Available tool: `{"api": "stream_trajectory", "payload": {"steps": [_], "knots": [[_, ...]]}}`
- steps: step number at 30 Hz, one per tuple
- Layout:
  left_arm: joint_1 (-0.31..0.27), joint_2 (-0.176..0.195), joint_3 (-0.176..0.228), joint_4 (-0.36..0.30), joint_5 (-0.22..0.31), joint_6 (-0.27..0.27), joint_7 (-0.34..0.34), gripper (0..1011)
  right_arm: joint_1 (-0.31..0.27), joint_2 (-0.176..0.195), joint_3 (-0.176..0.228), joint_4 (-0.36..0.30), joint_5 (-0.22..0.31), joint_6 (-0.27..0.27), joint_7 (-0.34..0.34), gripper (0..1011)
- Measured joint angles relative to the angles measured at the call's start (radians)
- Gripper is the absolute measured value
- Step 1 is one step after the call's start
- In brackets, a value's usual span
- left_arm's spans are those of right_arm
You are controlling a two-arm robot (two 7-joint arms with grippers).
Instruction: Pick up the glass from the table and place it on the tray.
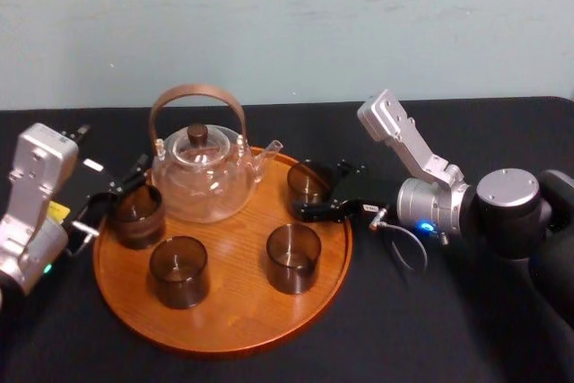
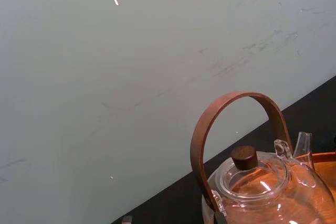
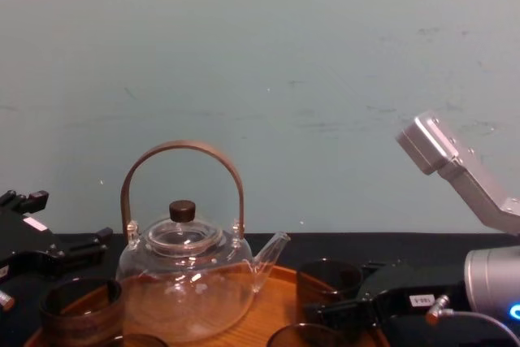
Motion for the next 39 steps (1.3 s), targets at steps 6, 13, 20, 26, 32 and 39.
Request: {"api": "stream_trajectory", "payload": {"steps": [6,13,20,26,32,39], "knots": [[0.0,0.0,0.0,0.0,0.0,0.0,0.0,1001,-0.001,0.002,0.004,-0.005,0.005,0.0,0.005,1003],[0.0,0.0,0.0,0.0,0.0,0.0,0.0,1001,-0.031,0.033,0.016,-0.061,0.027,0.015,0.029,1002],[0.0,0.0,0.0,0.0,0.0,0.0,0.0,1001,-0.073,0.081,0.03,-0.14,0.054,0.041,0.033,1002],[0.0,0.0,0.0,0.0,0.0,0.0,0.0,1001,-0.118,0.13,0.054,-0.212,0.083,0.059,0.024,1002],[0.0,0.0,0.0,0.0,0.0,0.0,0.0,1002,-0.175,0.189,0.085,-0.299,0.124,0.073,0.011,1002],[0.0,0.0,0.0,0.0,0.0,0.0,0.0,1001,-0.239,0.261,0.122,-0.399,0.176,0.076,0.007,1002]]}}
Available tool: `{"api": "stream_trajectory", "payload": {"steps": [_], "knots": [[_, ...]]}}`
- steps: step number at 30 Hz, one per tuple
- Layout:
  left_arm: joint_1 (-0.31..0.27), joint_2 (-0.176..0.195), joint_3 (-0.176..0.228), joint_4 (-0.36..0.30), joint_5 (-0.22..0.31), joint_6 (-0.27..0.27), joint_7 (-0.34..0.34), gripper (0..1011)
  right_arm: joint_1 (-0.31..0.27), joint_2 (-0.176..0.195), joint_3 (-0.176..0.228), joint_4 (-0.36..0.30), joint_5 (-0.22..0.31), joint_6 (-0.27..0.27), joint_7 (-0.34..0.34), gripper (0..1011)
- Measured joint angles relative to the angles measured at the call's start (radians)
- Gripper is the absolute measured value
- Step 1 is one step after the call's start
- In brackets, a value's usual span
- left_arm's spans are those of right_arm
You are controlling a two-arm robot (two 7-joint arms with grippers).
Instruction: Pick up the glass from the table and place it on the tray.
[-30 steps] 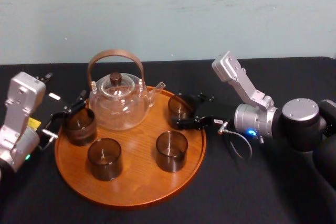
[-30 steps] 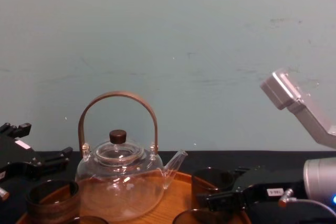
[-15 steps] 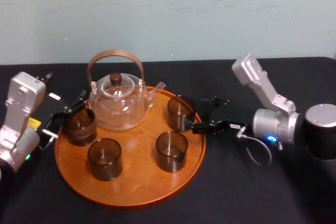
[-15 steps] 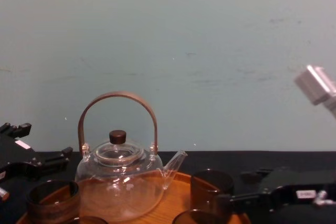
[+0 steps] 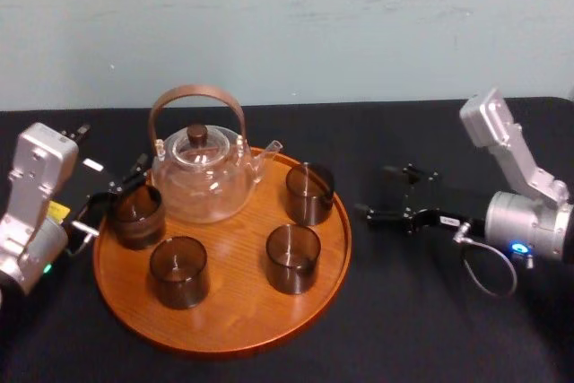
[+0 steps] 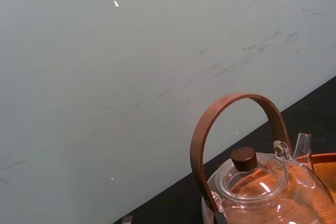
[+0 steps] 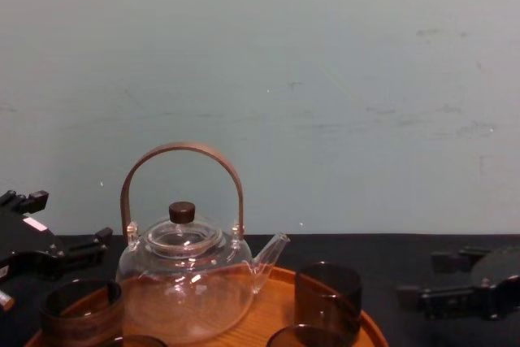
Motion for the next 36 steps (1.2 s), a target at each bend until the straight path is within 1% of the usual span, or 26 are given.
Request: {"api": "stream_trajectory", "payload": {"steps": [1,3,4,6,7,12,16,22,26,31,36], "knots": [[0.0,0.0,0.0,0.0,0.0,0.0,0.0,1001,-0.013,0.015,0.008,-0.02,0.011,0.0,-0.001,1002],[0.0,0.0,0.0,0.0,0.0,0.0,0.0,1002,-0.028,0.033,0.019,-0.04,0.025,-0.001,-0.006,1003],[0.0,0.0,0.0,0.0,0.0,0.0,0.0,1002,-0.028,0.033,0.019,-0.04,0.025,-0.001,-0.006,1003],[0.0,0.0,0.0,0.0,0.0,0.0,0.0,1001,-0.043,0.052,0.036,-0.057,0.04,-0.003,-0.022,1002],[0.0,0.0,0.0,0.0,0.0,0.0,0.0,1001,-0.043,0.052,0.036,-0.057,0.04,-0.003,-0.022,1002],[0.0,0.0,0.0,0.0,0.0,0.0,0.0,1001,-0.05,0.057,0.063,-0.055,0.054,0.002,-0.075,1002],[0.0,0.0,0.0,0.0,0.0,0.0,0.0,1001,-0.044,0.042,0.088,-0.03,0.059,0.008,-0.125,1002],[0.0,0.0,0.0,0.0,0.0,0.0,0.0,1001,-0.029,0.02,0.111,0.002,0.058,0.016,-0.172,1003],[0.0,0.0,0.0,0.0,0.0,0.0,0.0,1001,-0.017,-0.003,0.127,0.031,0.044,0.016,-0.211,1002],[0.0,0.0,0.0,0.0,0.0,0.0,0.0,1001,-0.01,-0.027,0.138,0.056,0.027,0.013,-0.235,1002],[0.0,0.0,0.0,0.0,0.0,0.0,0.0,1001,-0.009,-0.039,0.143,0.065,0.014,0.015,-0.239,1003]]}}
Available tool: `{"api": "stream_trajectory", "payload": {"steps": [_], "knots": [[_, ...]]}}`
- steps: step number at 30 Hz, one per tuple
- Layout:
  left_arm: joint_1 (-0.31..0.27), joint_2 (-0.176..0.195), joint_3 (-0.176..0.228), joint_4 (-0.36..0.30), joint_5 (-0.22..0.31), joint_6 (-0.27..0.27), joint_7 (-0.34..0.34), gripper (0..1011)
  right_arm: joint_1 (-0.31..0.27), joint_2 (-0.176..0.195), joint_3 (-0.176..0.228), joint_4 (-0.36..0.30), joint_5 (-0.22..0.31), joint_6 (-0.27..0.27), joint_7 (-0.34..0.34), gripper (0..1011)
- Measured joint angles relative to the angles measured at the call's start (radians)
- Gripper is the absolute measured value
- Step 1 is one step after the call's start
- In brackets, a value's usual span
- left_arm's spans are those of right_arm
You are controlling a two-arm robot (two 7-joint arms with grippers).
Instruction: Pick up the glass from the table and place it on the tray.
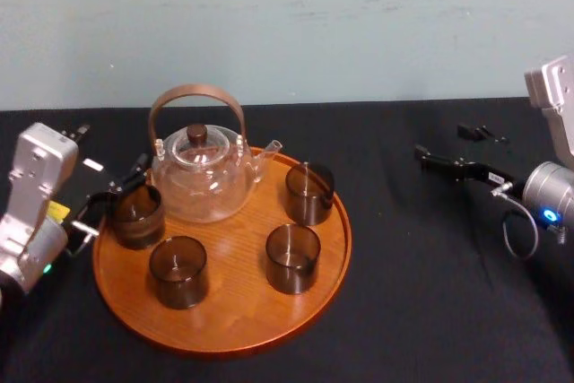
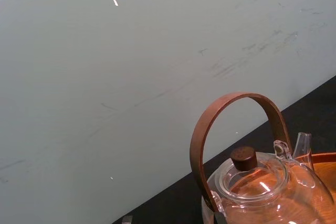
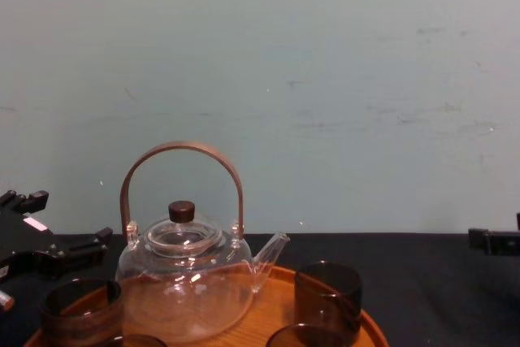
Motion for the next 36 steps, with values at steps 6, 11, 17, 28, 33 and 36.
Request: {"api": "stream_trajectory", "payload": {"steps": [6,11,17,28,33,36], "knots": [[0.0,0.0,0.0,0.0,0.0,0.0,0.0,1001,0.001,-0.004,0.0,0.001,-0.011,0.004,-0.001,1002],[0.0,0.0,0.0,0.0,0.0,0.0,0.0,1001,0.001,-0.003,0.0,0.001,-0.01,0.003,-0.001,1002],[0.0,0.0,0.0,0.0,0.0,0.0,0.0,1001,0.001,-0.003,-0.001,0.001,-0.009,0.003,0.0,1002],[0.0,0.0,0.0,0.0,0.0,0.0,0.0,1002,0.001,-0.002,-0.001,0.001,-0.007,0.002,0.001,1002],[0.0,0.0,0.0,0.0,0.0,0.0,0.0,1001,0.001,-0.002,-0.001,0.001,-0.006,0.001,0.001,1003],[0.0,0.0,0.0,0.0,0.0,0.0,0.0,1001,0.001,-0.002,-0.001,0.001,-0.005,0.001,0.001,1003]]}}
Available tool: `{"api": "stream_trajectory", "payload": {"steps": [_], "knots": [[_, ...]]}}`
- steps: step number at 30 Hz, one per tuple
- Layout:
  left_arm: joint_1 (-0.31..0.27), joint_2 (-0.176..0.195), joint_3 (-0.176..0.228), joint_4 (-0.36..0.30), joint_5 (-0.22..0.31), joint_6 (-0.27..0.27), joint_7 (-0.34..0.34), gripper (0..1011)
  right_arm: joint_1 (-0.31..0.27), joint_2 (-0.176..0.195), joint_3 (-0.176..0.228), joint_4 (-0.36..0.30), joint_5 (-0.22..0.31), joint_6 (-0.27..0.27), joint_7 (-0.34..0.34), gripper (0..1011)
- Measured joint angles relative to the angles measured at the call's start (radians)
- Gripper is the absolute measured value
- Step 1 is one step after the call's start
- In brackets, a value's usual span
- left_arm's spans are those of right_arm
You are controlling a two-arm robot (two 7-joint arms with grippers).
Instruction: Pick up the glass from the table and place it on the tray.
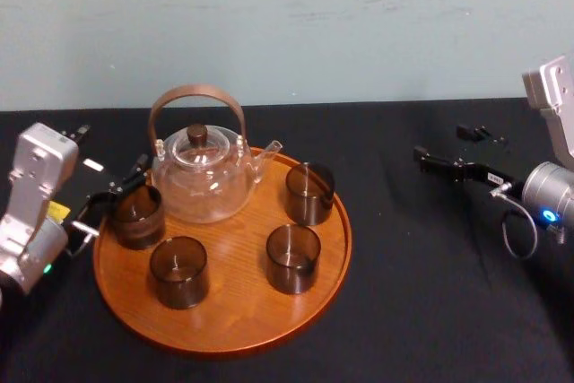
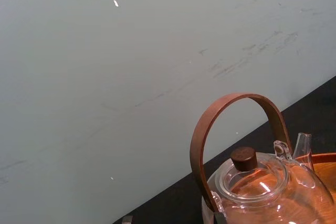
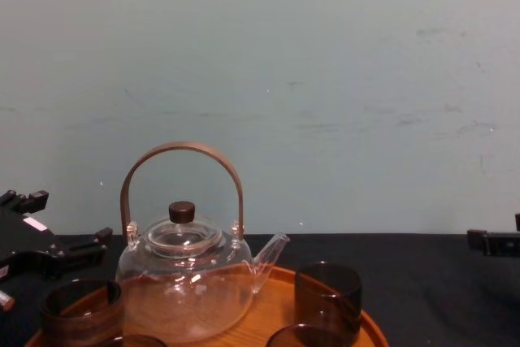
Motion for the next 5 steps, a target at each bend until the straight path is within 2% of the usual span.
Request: {"api": "stream_trajectory", "payload": {"steps": [5], "knots": [[0.0,0.0,0.0,0.0,0.0,0.0,0.0,1001,0.0,0.0,0.0,0.0,0.0,0.0,0.0,1003]]}}
